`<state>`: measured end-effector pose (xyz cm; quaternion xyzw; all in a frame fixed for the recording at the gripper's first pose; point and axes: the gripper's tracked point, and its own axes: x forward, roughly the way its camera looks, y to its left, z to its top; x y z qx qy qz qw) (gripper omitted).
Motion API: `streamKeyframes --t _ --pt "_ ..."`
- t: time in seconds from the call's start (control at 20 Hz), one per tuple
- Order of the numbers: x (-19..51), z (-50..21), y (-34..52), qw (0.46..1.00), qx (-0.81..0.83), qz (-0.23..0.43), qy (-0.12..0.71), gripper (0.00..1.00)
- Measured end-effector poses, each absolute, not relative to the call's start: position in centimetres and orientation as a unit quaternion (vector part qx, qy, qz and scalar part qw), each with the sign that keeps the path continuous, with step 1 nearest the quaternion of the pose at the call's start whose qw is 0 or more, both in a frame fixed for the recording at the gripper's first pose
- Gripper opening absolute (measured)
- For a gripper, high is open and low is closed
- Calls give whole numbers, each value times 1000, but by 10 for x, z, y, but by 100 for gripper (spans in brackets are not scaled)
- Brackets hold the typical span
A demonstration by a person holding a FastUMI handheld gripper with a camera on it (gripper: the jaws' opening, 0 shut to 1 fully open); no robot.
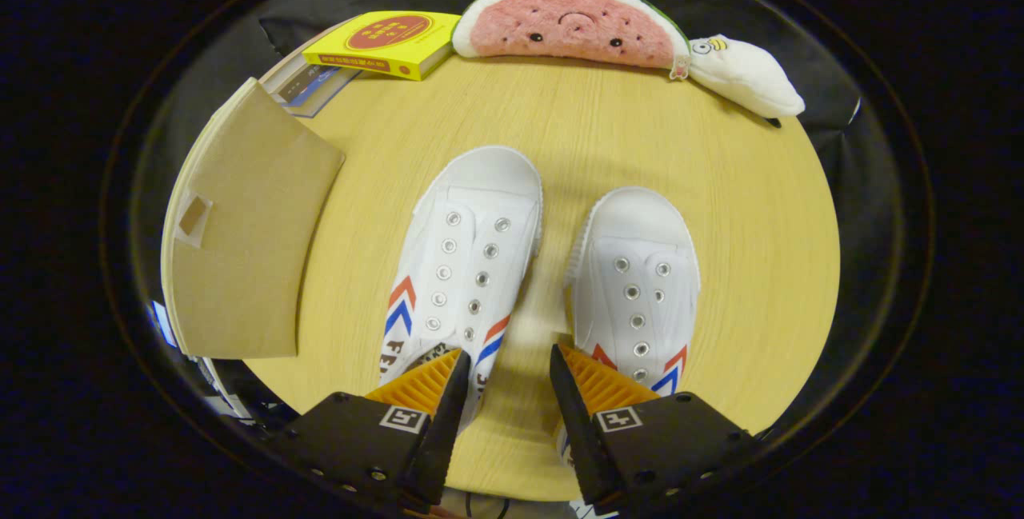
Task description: Open the storage box then place both shoes into the box .Put the left shoe in first, then the right shoe, with the right side of both shoes facing outward in a uniform manner.
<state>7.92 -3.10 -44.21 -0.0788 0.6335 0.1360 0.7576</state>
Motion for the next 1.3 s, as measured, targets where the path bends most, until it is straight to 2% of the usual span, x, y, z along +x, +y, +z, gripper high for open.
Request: streamKeyframes --t 0.1,0.15,0.3,0.65,0.85,1.3 --pt "78 -449 -16 749 -58 164 639 45" --pt "79 -447 -14 750 -50 159 640 20" --pt "76 -447 -12 740 -17 155 654 2" --pt "60 -401 -11 727 45 167 664 0" --pt "60 -346 -2 754 53 170 633 0" --pt "43 -244 88 779 53 204 590 0"
